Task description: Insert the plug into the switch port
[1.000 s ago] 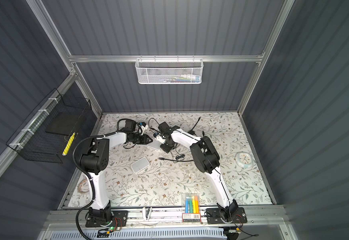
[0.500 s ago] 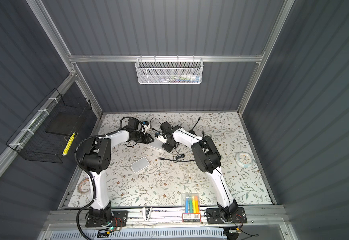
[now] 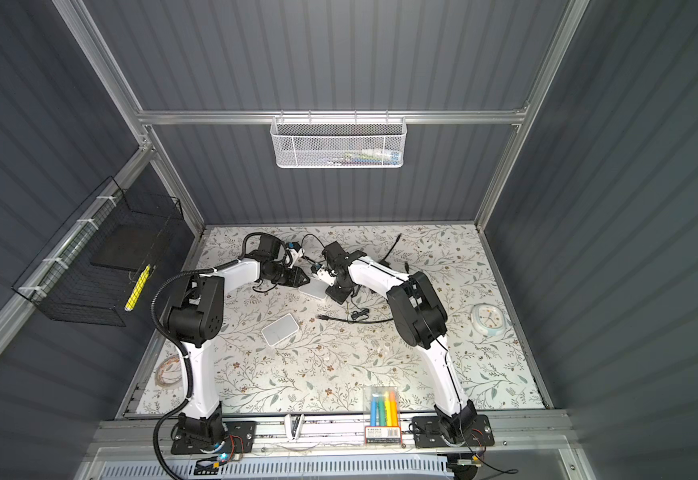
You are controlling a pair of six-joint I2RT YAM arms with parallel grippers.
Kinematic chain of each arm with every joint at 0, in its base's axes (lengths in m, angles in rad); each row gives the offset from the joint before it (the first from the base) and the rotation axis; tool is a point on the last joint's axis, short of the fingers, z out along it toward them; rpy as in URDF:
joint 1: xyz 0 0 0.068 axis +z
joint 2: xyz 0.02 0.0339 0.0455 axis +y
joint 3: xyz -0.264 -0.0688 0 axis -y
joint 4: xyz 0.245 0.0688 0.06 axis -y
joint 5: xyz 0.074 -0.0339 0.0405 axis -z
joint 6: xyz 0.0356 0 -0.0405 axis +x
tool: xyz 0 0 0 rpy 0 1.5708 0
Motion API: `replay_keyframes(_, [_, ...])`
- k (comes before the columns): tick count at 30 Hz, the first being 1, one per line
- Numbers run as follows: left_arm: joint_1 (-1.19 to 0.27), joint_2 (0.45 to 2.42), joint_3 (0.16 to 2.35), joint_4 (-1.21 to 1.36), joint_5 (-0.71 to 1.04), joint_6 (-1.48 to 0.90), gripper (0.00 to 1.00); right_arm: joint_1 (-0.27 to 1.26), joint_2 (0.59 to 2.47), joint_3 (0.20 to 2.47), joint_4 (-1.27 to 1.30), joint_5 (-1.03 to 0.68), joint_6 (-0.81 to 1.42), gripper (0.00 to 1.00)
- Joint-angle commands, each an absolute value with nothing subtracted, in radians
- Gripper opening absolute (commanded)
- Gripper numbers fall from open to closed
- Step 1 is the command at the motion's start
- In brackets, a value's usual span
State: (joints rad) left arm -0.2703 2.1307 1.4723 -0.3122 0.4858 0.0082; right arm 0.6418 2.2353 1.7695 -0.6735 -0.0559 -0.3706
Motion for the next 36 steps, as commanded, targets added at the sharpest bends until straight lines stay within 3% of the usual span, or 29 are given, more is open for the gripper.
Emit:
replay_keyframes(1, [-0.291,2.18,1.468,-0.391,0.473,0.032,0.28,0.638,2.196,1.768,-0.659,-0.047,-0.387,0.0])
replay_keyframes(36, [-0.304,2.207,1.497,-0.411,0.564,0.064,0.32,0.635,2.264,1.709,-0.48,-0.146,-0.411,0.0])
